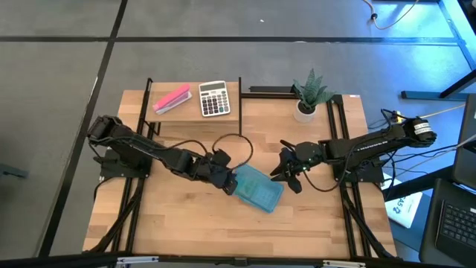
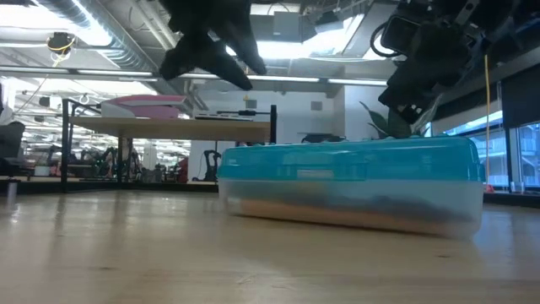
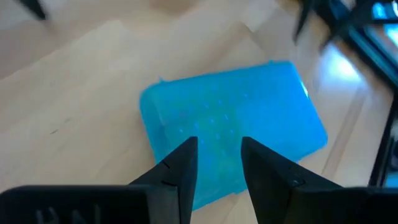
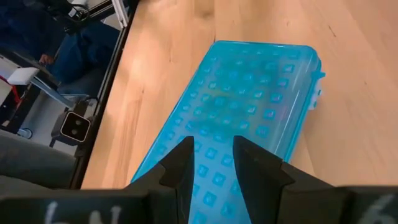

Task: Pack school essentials
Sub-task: Close the supply box

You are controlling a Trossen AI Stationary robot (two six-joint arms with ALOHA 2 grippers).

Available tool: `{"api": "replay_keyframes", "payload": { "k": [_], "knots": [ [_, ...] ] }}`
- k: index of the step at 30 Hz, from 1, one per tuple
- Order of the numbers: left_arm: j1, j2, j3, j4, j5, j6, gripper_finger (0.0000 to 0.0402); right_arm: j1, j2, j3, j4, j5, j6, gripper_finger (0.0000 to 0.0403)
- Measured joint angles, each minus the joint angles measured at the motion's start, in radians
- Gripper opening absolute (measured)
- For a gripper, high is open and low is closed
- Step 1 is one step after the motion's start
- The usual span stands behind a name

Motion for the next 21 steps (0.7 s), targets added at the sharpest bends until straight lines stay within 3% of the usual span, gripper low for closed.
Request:
{"api": "replay_keyframes", "payload": {
  "k": [7,21],
  "knots": [
    [-0.029,0.066,0.000,0.039,0.034,0.156,0.0117,0.000,0.000,0.000,0.001,0.001,0.000,0.0114],
    [-0.051,0.204,0.000,0.066,0.030,0.174,0.0117,0.000,0.000,0.000,0.000,0.003,0.000,0.0114]
  ]
}}
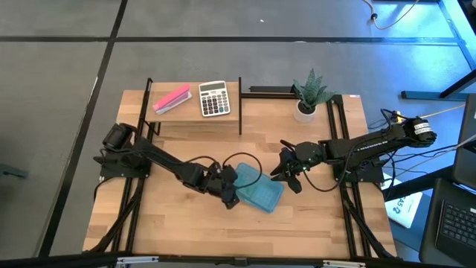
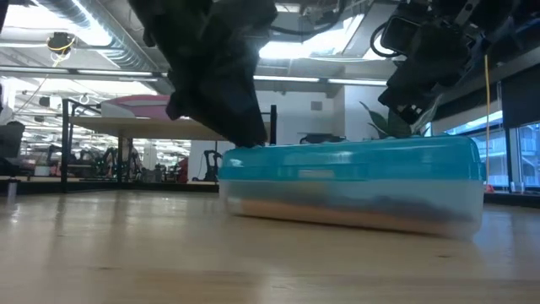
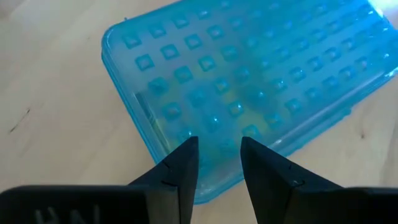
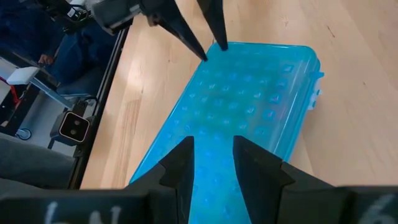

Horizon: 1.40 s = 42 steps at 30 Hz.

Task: Pack school essentials
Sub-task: Close the supply box, then return to Home Position

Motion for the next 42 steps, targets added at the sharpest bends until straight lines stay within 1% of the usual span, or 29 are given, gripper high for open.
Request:
{"api": "replay_keyframes", "payload": {
  "k": [6,12,13,15,18,20,23,27,29,31,35,37,39,42],
  "knots": [
    [0.001,0.028,0.005,0.024,0.007,-0.005,0.0117,0.000,0.000,0.000,0.000,0.000,0.001,0.0114],
    [0.001,-0.016,-0.003,0.009,0.033,0.022,0.0117,0.000,-0.029,0.000,-0.022,-0.001,0.000,0.0114],
    [0.001,-0.032,-0.003,0.003,0.033,0.037,0.0117,0.000,-0.039,0.006,-0.051,-0.001,0.000,0.0114],
    [0.000,-0.074,-0.003,-0.003,0.032,0.062,0.0117,0.000,-0.054,0.048,-0.178,0.000,0.000,0.0114],
    [0.001,-0.149,-0.002,-0.047,0.042,0.105,0.0117,0.000,-0.060,0.160,-0.440,0.010,-0.034,0.0114],
    [0.001,-0.205,-0.002,-0.114,0.070,0.116,0.0117,0.000,-0.050,0.247,-0.618,0.018,-0.046,0.0114],
    [0.001,-0.278,-0.001,-0.251,0.148,0.120,0.0117,0.000,-0.024,0.360,-0.845,0.018,-0.053,0.0114],
    [0.001,-0.343,-0.001,-0.440,0.275,0.131,0.0117,0.000,0.013,0.444,-1.028,0.000,-0.025,0.0114],
    [0.000,-0.359,-0.001,-0.513,0.310,0.130,0.0117,0.000,0.030,0.453,-1.073,-0.005,-0.024,0.0114],
    [0.000,-0.369,-0.001,-0.565,0.323,0.130,0.0117,0.000,0.040,0.453,-1.105,-0.009,-0.015,0.0114],
    [0.000,-0.378,-0.001,-0.580,0.322,0.146,0.0117,0.000,0.049,0.453,-1.122,-0.013,0.005,0.0114],
    [0.002,-0.380,-0.001,-0.581,0.303,0.164,0.0115,0.000,0.049,0.453,-1.127,-0.022,0.004,0.0113],
    [0.012,-0.385,-0.001,-0.576,0.293,0.192,0.0107,-0.002,0.046,0.453,-1.141,-0.019,0.000,0.0104],
    [0.032,-0.410,-0.001,-0.575,0.276,0.224,0.0081,-0.013,0.024,0.453,-1.145,0.022,-0.008,0.0072]
  ]
}}
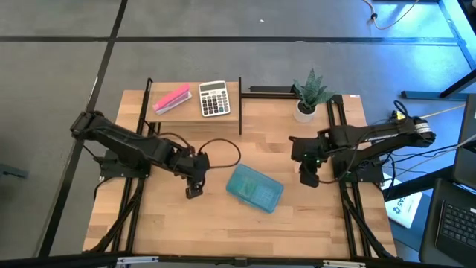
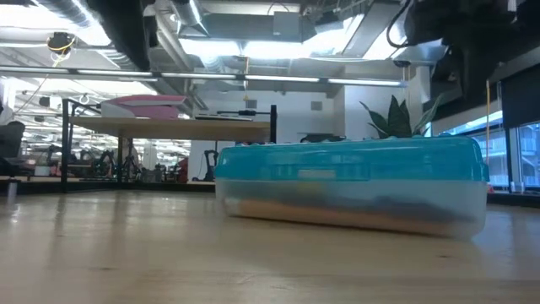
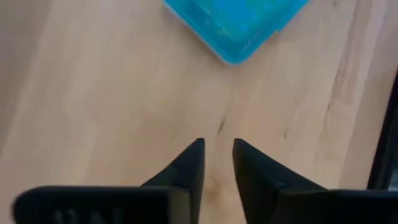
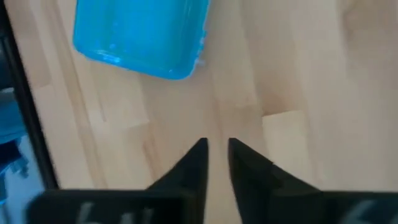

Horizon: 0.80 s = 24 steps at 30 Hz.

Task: Pack school essentials
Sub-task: Return to Home Position

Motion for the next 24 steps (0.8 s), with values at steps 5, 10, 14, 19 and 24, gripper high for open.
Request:
{"api": "replay_keyframes", "payload": {
  "k": [5,10,14,19,24],
  "knots": [
    [0.016,-0.074,0.000,-0.007,-0.057,0.037,0.0017,-0.015,-0.061,0.000,0.005,0.030,-0.030,0.0008],
    [0.008,-0.199,-0.065,0.037,-0.112,0.018,0.0007,-0.015,-0.163,-0.009,0.073,0.037,-0.047,0.0008],
    [0.008,-0.337,-0.176,0.148,-0.131,-0.023,0.0002,-0.015,-0.283,-0.044,0.167,0.038,-0.053,0.0005],
    [0.008,-0.517,-0.338,0.372,-0.153,-0.023,0.0001,-0.015,-0.437,-0.123,0.325,0.031,-0.046,0.0003],
    [0.008,-0.662,-0.449,0.519,-0.188,0.031,0.0001,-0.015,-0.573,-0.209,0.498,-0.002,-0.042,0.0003]
  ]
}}
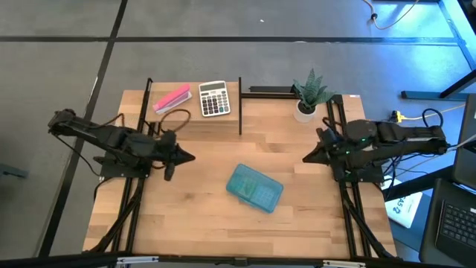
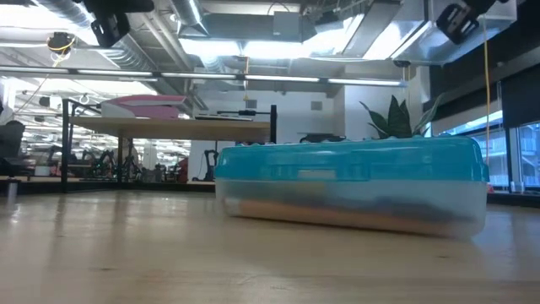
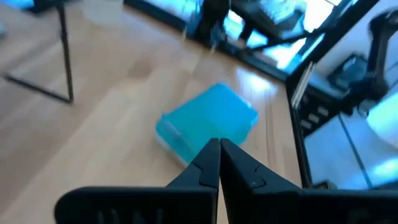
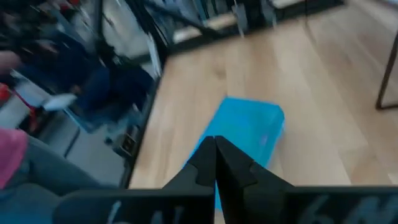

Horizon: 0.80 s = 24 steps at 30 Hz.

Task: Pack school essentials
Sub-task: Return to Home Position

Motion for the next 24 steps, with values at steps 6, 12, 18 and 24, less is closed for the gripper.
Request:
{"api": "replay_keyframes", "payload": {
  "k": [6,12,18,24],
  "knots": [
    [0.000,-0.130,-0.062,0.030,-0.059,0.065,0.0000,0.000,-0.155,-0.090,0.107,0.014,-0.003,0.0002],
    [0.000,-0.243,-0.132,0.083,-0.082,0.108,0.0000,0.000,-0.308,-0.212,0.186,0.040,0.028,0.0001],
    [0.000,-0.361,-0.251,0.223,-0.094,0.167,0.0000,0.000,-0.440,-0.327,0.261,0.041,0.051,0.0001],
    [0.000,-0.487,-0.334,0.250,-0.117,0.168,0.0000,0.000,-0.585,-0.386,0.264,0.094,0.050,0.0000]
  ]
}}
